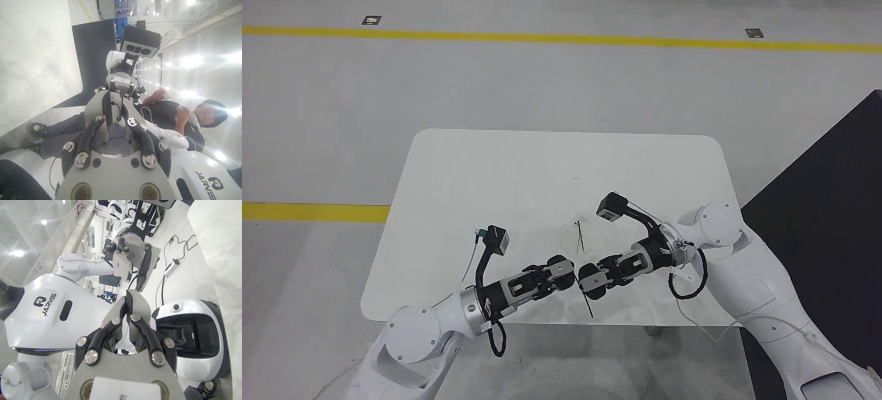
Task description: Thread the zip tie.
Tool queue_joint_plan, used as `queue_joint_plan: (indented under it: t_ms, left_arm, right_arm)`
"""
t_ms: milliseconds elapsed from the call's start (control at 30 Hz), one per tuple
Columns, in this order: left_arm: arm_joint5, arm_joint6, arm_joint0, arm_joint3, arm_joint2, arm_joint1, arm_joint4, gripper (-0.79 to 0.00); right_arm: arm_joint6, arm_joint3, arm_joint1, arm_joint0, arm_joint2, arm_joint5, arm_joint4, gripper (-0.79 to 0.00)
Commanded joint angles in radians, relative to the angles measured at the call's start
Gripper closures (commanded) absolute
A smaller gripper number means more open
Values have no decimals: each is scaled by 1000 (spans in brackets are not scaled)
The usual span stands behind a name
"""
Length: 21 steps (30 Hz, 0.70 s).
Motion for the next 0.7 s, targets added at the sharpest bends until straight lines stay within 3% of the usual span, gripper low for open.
queue_joint_plan:
  t_ms: [0, 167, 267, 633, 667]
  left_arm:
    - [-1, 0, -2, 2, 0, 0, -1, -86]
    - [-3, -2, -2, 4, 2, 1, -7, -62]
    - [-2, -6, -4, 6, 2, 1, -13, 0]
    - [-10, -5, -6, 1, -3, 4, -19, 0]
    - [-12, -5, -6, 1, -6, 4, -20, 0]
  right_arm:
    - [0, 0, 0, 0, 0, 0, 0, 0]
    - [0, 0, 0, 0, 0, 0, 0, 0]
    - [0, 0, 0, 0, 0, 0, 0, 0]
    - [0, 0, 0, 0, 0, 0, 0, 0]
    - [0, 0, 0, 0, 0, 0, 0, -231]
